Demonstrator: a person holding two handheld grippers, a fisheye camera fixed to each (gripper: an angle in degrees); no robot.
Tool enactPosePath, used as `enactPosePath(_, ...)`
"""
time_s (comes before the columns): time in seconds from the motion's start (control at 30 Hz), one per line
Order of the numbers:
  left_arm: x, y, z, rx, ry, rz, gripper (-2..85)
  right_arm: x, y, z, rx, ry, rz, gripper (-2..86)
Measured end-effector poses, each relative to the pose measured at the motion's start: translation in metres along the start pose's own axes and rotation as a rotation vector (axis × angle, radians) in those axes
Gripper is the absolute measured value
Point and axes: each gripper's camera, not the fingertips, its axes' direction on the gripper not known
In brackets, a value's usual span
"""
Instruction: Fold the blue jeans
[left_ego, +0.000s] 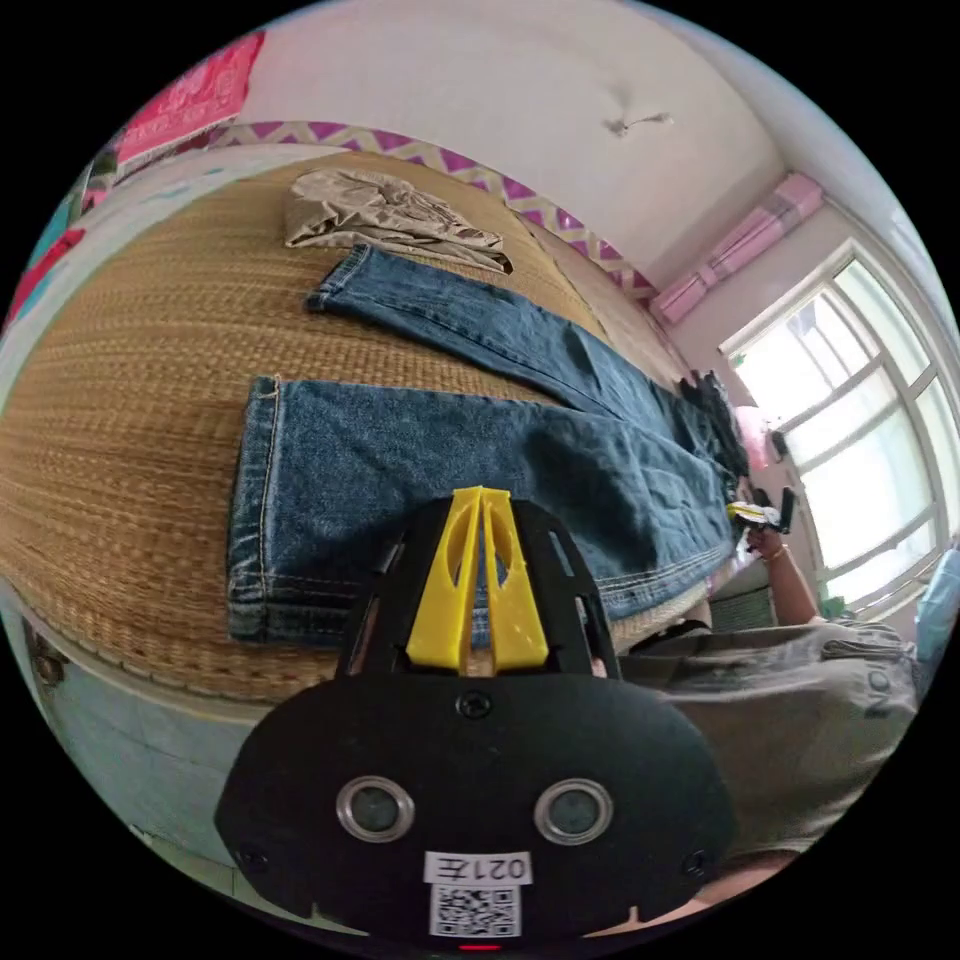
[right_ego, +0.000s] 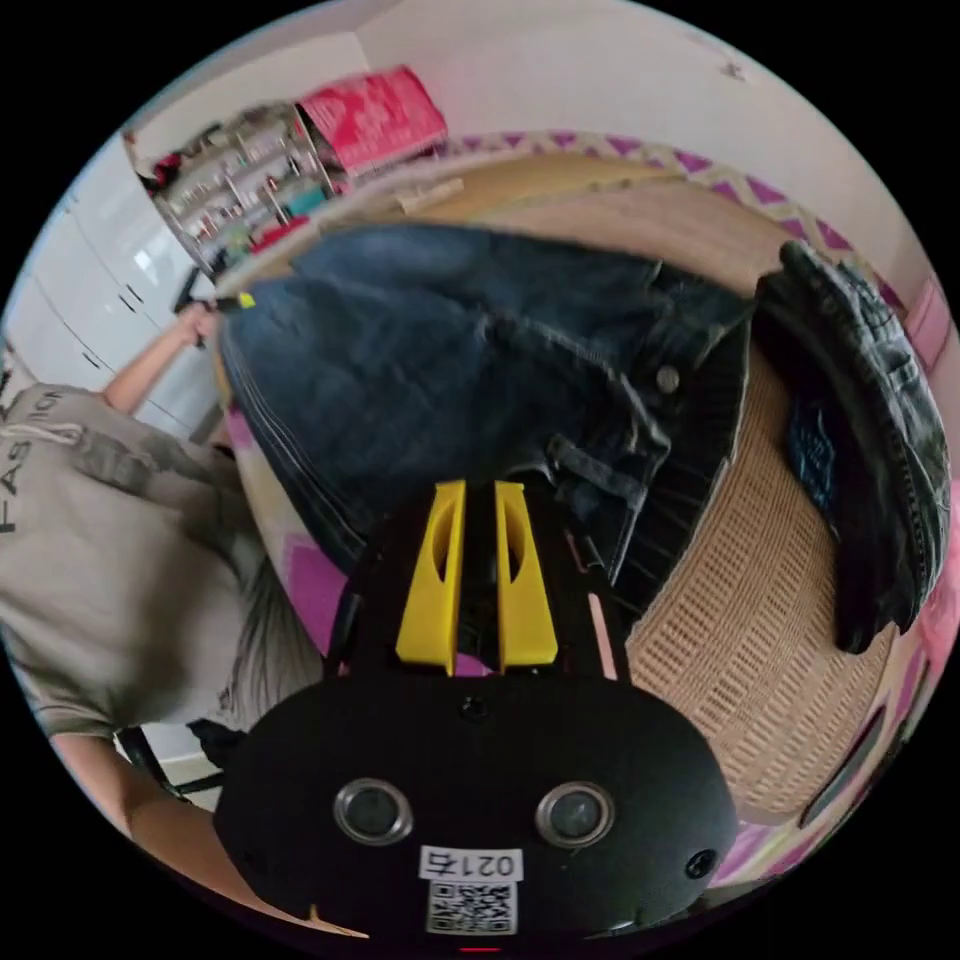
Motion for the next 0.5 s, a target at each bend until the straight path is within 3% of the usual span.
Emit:
enactPosePath(0.13,-0.027,0.016,-0.022,0.028,0.068,-0.064,-0.9,0.020,0.019,-0.005,0.017,-0.061,0.077,2.5)
enactPosePath(0.37,-0.041,0.056,-0.064,0.210,0.097,-0.078,-0.7,-0.008,0.008,-0.008,-0.026,0.084,0.043,1.3)
enactPosePath(0.5,-0.050,0.093,-0.085,0.335,0.185,-0.170,0.4,0.001,0.037,-0.037,0.147,0.007,0.192,2.3)
